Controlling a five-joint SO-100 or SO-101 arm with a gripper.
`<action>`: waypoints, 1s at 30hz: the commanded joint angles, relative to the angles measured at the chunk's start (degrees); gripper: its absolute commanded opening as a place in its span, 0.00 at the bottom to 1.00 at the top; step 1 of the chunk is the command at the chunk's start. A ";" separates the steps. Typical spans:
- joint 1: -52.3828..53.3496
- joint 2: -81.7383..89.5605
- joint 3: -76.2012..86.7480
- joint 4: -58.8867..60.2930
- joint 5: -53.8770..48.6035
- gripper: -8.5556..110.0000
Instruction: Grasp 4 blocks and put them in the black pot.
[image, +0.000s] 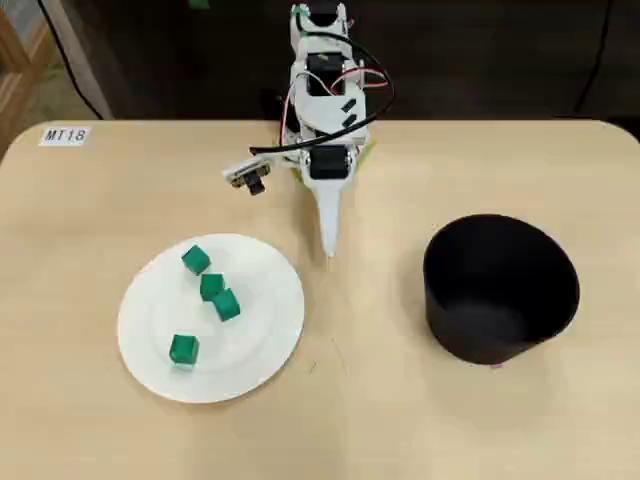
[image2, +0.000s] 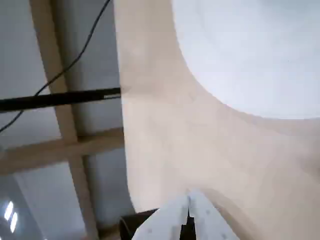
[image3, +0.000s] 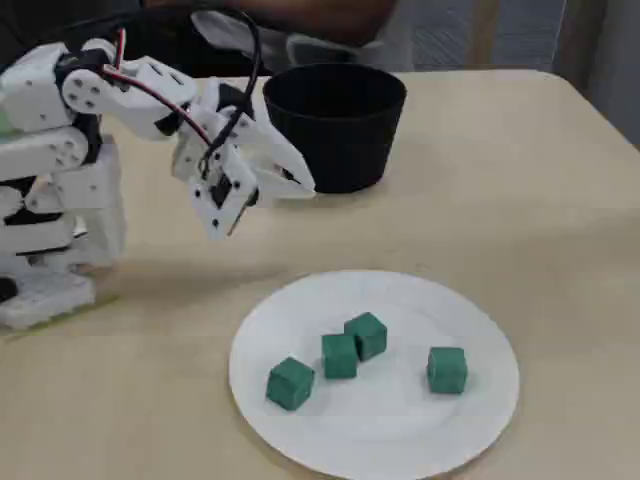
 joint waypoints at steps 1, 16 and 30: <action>1.05 0.35 -2.99 5.98 1.14 0.05; 0.79 0.35 -2.72 5.98 0.44 0.05; 0.35 -10.28 -28.30 16.96 -2.99 0.05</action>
